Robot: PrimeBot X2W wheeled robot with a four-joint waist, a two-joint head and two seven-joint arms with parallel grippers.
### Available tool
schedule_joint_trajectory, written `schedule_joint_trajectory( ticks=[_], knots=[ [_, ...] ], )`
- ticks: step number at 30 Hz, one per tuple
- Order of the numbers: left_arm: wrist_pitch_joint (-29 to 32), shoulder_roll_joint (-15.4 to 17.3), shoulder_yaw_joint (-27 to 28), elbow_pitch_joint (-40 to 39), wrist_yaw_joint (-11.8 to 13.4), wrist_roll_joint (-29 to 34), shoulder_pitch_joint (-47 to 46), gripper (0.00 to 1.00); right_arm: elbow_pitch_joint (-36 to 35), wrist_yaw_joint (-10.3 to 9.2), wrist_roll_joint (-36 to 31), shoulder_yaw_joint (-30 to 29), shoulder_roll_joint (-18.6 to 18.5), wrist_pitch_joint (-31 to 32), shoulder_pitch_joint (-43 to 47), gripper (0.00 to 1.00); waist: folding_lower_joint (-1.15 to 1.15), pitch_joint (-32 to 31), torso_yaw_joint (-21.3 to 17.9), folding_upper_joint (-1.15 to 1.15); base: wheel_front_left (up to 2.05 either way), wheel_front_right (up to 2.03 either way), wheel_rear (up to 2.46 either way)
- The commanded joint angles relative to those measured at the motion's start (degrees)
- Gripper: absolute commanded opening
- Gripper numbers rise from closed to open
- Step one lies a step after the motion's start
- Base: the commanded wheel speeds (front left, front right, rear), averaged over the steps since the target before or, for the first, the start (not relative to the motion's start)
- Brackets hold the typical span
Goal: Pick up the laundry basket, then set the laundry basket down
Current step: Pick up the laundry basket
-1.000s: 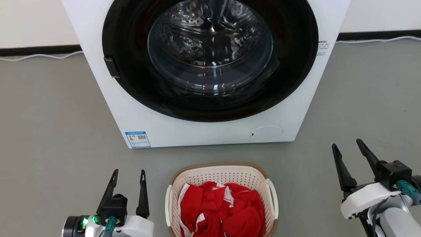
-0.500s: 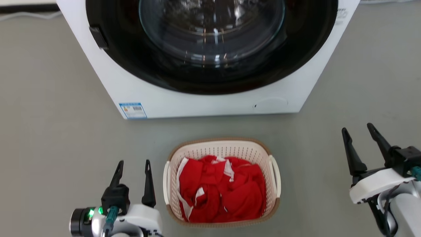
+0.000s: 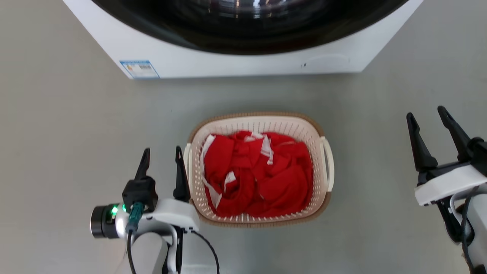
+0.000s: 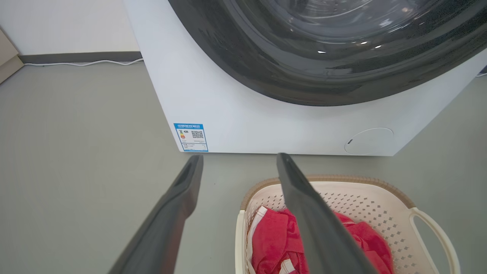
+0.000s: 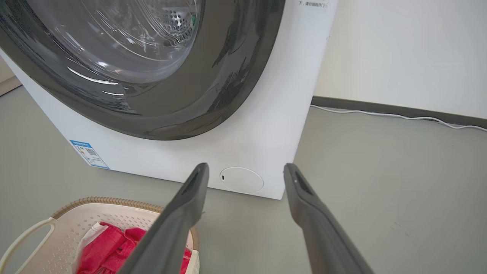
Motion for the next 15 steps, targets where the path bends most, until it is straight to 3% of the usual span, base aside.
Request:
schedule_joint_trajectory(
  ticks=[1, 15],
  knots=[
    [-0.52, 0.5, 1.06, -0.56, 1.05, -0.45, -2.08, 1.0, -1.61, 0.18, 0.47, 1.32, -1.5, -0.77, -0.48, 1.0, 0.0, 3.91, 0.11, 0.0, 0.0, 0.0, 0.0],
    [-0.52, 0.5, -2.49, 4.32, 4.04, -3.27, -9.5, 1.0, -1.2, 0.18, 3.36, 8.97, -2.61, -0.77, -4.86, 1.0, 0.0, 14.26, 0.81, 0.0, 0.0, 0.0, 0.0]
  ],
)
